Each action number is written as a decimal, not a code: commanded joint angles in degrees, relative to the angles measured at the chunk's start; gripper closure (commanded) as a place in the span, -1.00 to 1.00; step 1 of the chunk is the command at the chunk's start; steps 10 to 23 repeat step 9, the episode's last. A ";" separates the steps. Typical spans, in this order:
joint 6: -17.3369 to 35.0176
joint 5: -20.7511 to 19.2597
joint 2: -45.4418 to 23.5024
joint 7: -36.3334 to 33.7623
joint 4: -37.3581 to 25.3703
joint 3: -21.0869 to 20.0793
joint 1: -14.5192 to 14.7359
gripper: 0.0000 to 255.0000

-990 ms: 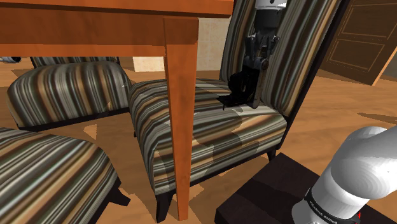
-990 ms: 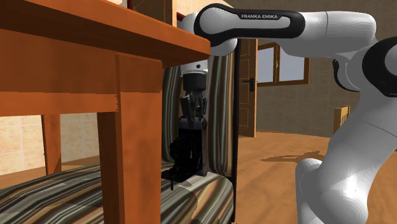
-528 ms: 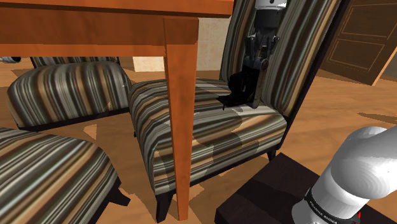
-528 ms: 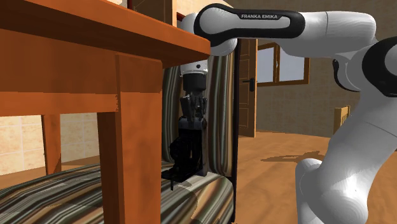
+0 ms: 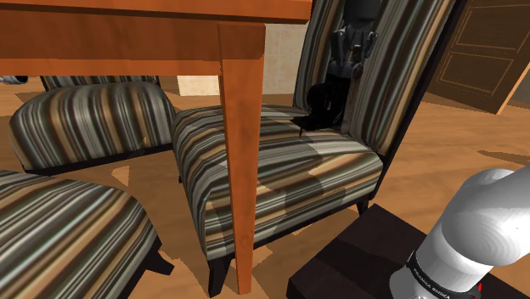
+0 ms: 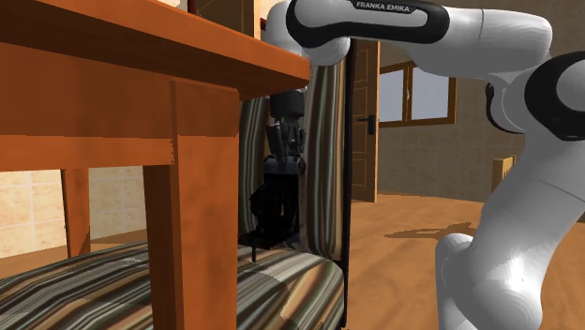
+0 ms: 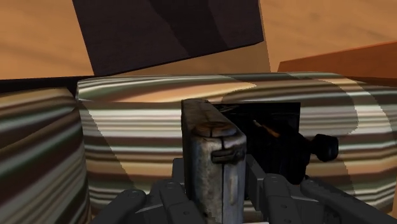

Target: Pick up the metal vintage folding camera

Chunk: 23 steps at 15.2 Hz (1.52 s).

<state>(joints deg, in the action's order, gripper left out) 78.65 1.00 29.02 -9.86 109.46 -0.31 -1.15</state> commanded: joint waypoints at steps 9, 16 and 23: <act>-6.20 0.00 -3.40 -0.08 -9.67 0.04 0.00 1.00; -6.20 0.00 -3.40 -0.08 -9.67 0.04 0.00 1.00; -6.20 0.00 -3.40 -0.08 -9.67 0.04 0.00 1.00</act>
